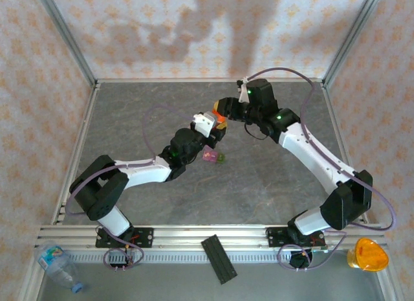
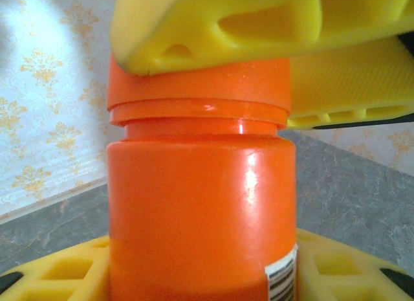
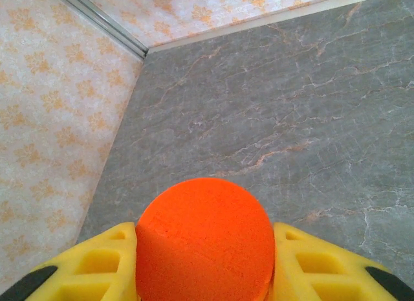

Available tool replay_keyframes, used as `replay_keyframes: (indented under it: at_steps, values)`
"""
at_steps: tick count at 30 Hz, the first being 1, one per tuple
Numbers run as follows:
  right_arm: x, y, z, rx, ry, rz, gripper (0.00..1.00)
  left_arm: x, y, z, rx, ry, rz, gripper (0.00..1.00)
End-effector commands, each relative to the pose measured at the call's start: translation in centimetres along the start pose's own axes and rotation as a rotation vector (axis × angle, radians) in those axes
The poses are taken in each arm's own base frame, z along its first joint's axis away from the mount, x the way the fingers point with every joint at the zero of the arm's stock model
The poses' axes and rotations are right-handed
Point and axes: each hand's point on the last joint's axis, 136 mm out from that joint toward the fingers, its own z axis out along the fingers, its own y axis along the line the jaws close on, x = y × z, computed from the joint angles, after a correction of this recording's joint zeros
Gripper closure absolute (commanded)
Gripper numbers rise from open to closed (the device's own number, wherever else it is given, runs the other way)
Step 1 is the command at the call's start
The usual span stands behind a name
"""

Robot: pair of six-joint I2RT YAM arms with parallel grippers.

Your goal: Sort the pills into containers

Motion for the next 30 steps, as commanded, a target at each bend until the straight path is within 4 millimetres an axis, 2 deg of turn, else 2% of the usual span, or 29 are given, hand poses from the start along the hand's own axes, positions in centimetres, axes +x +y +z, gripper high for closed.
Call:
replay_keyframes:
  at_steps: [1, 5, 9, 13, 18, 22, 26, 30]
  values:
    - [0.6, 0.0, 0.9, 0.033, 0.034, 0.016, 0.65, -8.7, -3.9, -1.6, 0.124, -0.32, 0.005, 1.0]
    - [-0.9, 0.3, 0.0, 0.038, 0.009, 0.009, 0.54, -8.2, -3.5, -1.6, 0.109, -0.31, -0.007, 1.0]
    - [-2.6, 0.6, -1.2, 0.036, -0.028, 0.011, 0.33, -7.8, -3.5, -1.5, 0.107, -0.299, -0.012, 1.0]
    - [-4.6, 0.9, -3.4, 0.023, -0.079, 0.006, 0.21, -7.5, -3.6, -1.6, 0.117, -0.292, -0.02, 1.0]
    - [-6.4, 1.6, -6.9, -0.026, -0.15, -0.014, 0.15, -7.4, -3.4, -1.9, 0.156, -0.291, -0.048, 1.0]
    - [-6.9, 2.1, -9.4, -0.035, -0.183, -0.06, 0.15, -7.6, -3.2, -2.2, 0.223, -0.295, -0.086, 1.0]
    - [-6.8, 1.9, -10.6, -0.048, -0.176, -0.117, 0.15, -8.2, -3.1, -2.5, 0.329, -0.299, -0.141, 1.0]
    - [-5.4, 3.4, -10.9, -0.146, -0.089, -0.26, 0.17, -9.3, -3.3, -2.8, 0.479, -0.294, -0.214, 1.0]
